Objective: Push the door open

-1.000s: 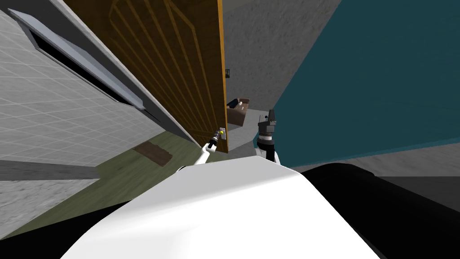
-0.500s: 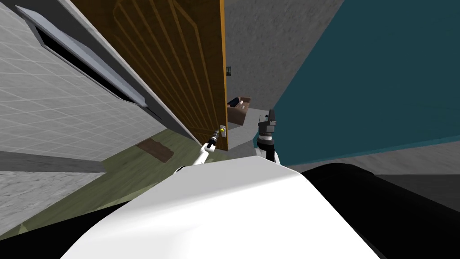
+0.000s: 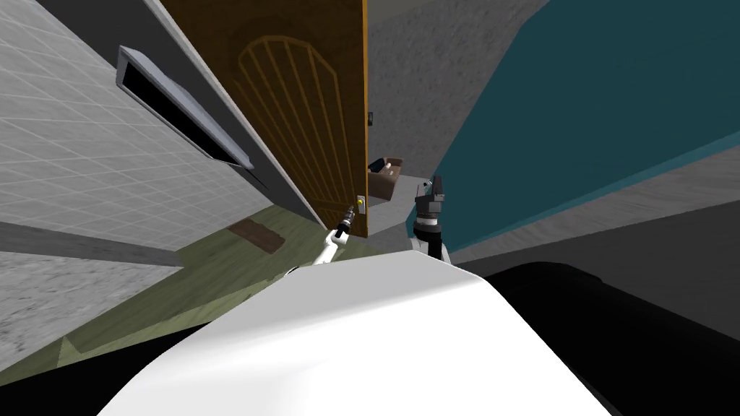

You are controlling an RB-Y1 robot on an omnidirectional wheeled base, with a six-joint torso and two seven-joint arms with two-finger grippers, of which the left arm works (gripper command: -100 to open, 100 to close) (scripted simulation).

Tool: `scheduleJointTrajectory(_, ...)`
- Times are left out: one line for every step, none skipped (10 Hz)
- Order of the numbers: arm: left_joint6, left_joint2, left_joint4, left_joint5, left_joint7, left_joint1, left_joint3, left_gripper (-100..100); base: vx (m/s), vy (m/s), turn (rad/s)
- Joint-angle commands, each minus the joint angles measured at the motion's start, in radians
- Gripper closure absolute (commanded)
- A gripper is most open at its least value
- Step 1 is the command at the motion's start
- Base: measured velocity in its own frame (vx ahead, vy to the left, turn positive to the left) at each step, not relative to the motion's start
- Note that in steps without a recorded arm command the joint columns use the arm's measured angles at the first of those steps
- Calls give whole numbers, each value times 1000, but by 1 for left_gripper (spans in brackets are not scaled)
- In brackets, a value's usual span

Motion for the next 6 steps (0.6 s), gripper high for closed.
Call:
scheduleJointTrajectory(5,-11,-11,1,9,4,-7,-100,-199,16,9)
scheduleJointTrajectory(7,-6,-19,0,6,10,-8,-100,-92,8,-2)
scheduleJointTrajectory(6,9,-19,1,4,11,-4,-100,94,-52,-32)
scheduleJointTrajectory(5,11,-18,1,4,11,-3,-100,163,-64,-13)
scheduleJointTrajectory(4,14,-17,2,2,10,0,-100,194,-70,-16)
scheduleJointTrajectory(2,15,-15,2,-1,9,2,-100,205,-74,-23)
